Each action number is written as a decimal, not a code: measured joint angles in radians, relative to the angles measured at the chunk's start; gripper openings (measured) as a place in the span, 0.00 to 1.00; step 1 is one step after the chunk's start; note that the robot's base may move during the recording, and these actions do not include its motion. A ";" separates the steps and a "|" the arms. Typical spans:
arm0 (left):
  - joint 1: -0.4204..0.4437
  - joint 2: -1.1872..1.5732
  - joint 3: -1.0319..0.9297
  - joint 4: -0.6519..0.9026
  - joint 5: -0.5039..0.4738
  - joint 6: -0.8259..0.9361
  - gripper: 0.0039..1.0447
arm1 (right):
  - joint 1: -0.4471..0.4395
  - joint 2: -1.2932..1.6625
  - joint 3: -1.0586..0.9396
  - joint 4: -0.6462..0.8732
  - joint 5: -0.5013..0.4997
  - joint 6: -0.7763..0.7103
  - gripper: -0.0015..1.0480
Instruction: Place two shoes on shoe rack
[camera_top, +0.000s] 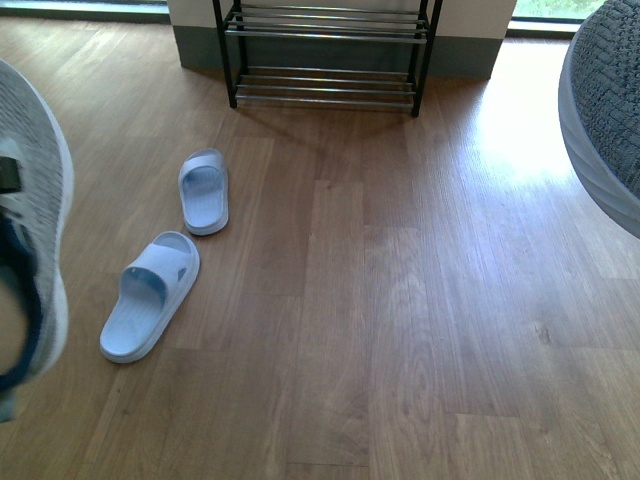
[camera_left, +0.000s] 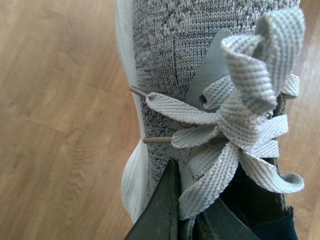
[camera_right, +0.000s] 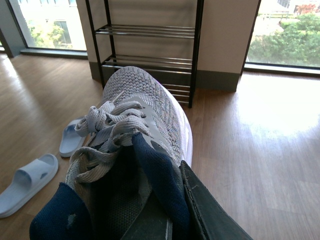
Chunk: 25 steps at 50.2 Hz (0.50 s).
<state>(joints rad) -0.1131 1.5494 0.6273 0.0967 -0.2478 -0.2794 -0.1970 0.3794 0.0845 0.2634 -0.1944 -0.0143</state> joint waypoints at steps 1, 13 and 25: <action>0.000 -0.039 -0.018 0.001 -0.020 0.015 0.01 | 0.000 0.000 0.000 0.000 0.000 0.000 0.01; 0.025 -0.417 -0.180 -0.030 -0.117 0.067 0.01 | 0.000 0.000 0.000 0.000 0.000 0.000 0.01; 0.002 -0.796 -0.316 -0.099 -0.240 0.112 0.01 | 0.000 0.000 0.000 0.000 0.000 0.000 0.01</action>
<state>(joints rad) -0.1116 0.7536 0.3115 -0.0025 -0.4877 -0.1677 -0.1970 0.3798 0.0845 0.2634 -0.1944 -0.0143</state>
